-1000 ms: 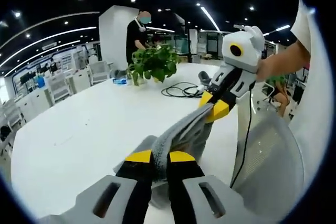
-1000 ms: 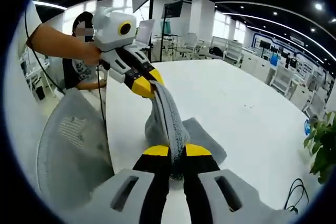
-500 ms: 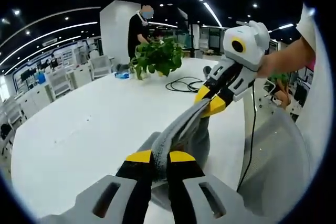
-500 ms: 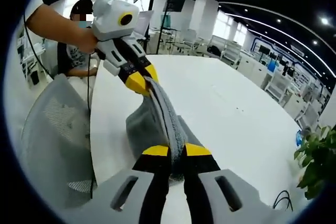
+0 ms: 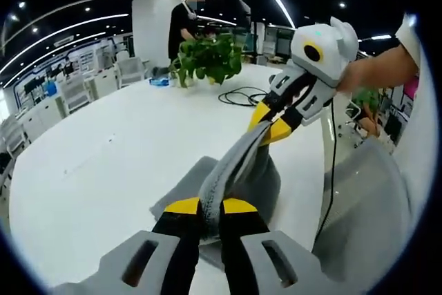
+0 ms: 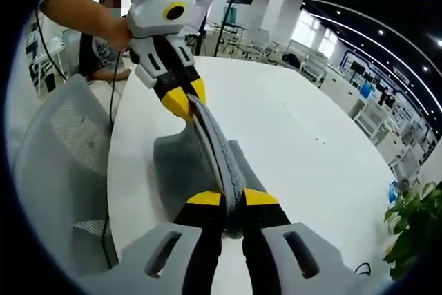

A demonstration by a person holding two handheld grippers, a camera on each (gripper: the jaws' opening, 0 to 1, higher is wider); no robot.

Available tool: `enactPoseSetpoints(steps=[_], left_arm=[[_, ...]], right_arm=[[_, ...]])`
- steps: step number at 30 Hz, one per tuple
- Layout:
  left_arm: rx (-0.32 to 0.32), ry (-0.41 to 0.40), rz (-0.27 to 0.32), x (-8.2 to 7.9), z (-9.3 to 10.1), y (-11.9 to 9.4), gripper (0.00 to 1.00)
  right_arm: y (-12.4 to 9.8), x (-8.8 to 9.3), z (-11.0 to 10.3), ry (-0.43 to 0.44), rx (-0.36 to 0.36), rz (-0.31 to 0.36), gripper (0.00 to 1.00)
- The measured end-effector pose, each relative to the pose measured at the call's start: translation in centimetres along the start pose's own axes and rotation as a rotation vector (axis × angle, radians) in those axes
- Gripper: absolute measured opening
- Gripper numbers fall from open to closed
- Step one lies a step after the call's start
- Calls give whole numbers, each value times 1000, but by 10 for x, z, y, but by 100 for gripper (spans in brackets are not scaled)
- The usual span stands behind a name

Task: Fold the towel on the table until its edges align and the towel forms a compact rectangular stack.

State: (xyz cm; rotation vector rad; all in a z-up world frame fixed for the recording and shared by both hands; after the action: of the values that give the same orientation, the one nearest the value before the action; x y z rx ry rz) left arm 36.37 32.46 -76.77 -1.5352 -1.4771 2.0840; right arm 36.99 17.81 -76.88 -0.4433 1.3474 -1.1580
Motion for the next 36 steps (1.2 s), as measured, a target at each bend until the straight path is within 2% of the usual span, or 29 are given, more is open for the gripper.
enactPoseSetpoints(steps=[13, 27, 30, 36], left_arm=[[21, -17, -91, 10, -9, 26, 10], [18, 2, -192, 19, -20, 55, 10], [18, -9, -220, 20, -25, 62, 10], [13, -50, -236, 23, -31, 70, 10]], right_arm=[[28, 6, 10, -50, 1, -73, 8], [61, 15, 22, -75, -10, -130, 9], [67, 15, 24, -89, -8, -144, 9], [76, 16, 28, -119, 1, -165, 11]])
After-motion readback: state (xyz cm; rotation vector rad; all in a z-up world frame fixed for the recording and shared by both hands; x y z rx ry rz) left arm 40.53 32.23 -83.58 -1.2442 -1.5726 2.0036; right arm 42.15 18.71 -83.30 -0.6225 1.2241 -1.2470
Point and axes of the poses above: the point that each gripper's makers call its tool centre point, and the gripper's own axes: y roughly forward along the fingers, z roughly to its right, x roughly out of its underside, the point moved 4 cm from there along -y, roughly backward along the fingers, and after that the axes turned 15 degrees about -z, right-handed, at the moved point
